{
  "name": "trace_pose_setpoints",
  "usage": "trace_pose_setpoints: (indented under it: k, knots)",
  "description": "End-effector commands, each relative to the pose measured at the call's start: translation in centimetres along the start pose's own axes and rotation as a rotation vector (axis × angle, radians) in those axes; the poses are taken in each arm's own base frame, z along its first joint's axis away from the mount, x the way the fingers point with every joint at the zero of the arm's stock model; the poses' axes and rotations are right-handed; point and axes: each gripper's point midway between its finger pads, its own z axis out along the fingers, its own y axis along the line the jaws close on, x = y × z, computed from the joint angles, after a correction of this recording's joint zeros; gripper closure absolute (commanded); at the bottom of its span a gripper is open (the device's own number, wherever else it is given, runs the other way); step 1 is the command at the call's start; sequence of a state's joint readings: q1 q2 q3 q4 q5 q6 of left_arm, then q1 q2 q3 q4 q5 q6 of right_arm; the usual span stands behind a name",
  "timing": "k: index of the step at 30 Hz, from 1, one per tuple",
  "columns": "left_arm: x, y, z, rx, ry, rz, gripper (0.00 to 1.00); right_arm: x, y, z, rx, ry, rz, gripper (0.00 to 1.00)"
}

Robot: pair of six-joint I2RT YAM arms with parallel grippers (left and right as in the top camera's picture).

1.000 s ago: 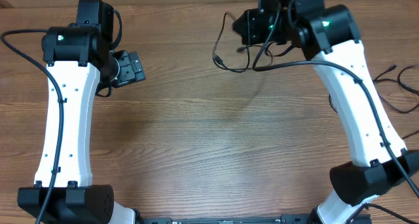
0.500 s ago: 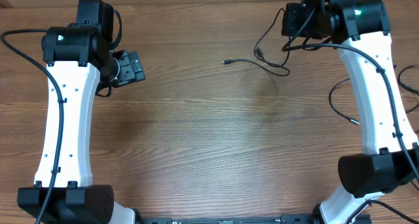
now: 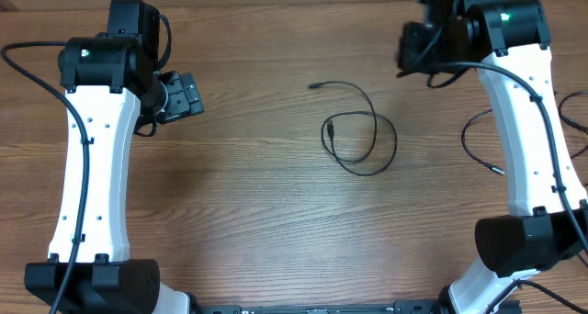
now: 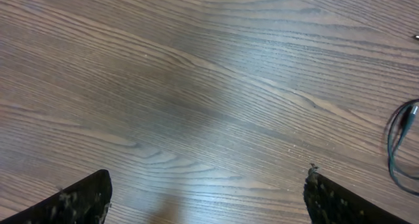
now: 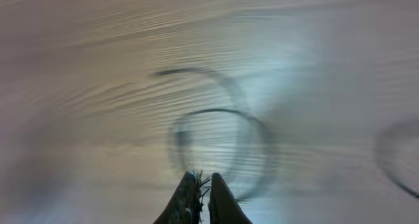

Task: Untangle cables
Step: 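Lower the right gripper onto the small cable loop and grasp it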

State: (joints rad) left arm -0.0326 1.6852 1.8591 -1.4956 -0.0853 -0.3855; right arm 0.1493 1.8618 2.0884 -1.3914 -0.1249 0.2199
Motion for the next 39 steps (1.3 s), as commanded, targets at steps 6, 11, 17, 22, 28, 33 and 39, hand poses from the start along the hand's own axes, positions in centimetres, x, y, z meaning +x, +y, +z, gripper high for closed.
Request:
trace_pose_setpoints:
  k: [6,11,17,22,28,33,39]
  knots:
    - [0.0,-0.2,-0.1,0.011,-0.001,0.012,0.07,0.8,-2.3,-0.2,0.120,0.017,0.103,0.60]
    - [-0.2,-0.3,-0.1,0.013,-0.008,0.012,0.07,3.6,-0.5,1.9,0.001,0.149,0.112,0.49]
    - [-0.2,-0.3,-0.1,0.013,-0.008,0.012,0.06,8.1,-1.3,6.2,0.034,0.299,0.129,0.43]
    - [-0.2,-0.3,-0.1,0.013,-0.009,0.012,0.06,11.9,-1.6,10.0,0.058,0.383,0.224,0.43]
    - [-0.2,-0.3,-0.1,0.013,-0.009,0.012,0.06,15.5,-0.1,14.0,-0.008,0.435,0.289,0.42]
    - [-0.1,-0.3,-0.1,0.012,-0.006,0.012,0.06,18.0,-0.9,16.3,0.033,0.452,0.442,0.43]
    - [-0.1,-0.3,-0.1,0.012,-0.005,0.013,0.06,19.0,-0.9,18.6,-0.017,0.421,0.492,0.43]
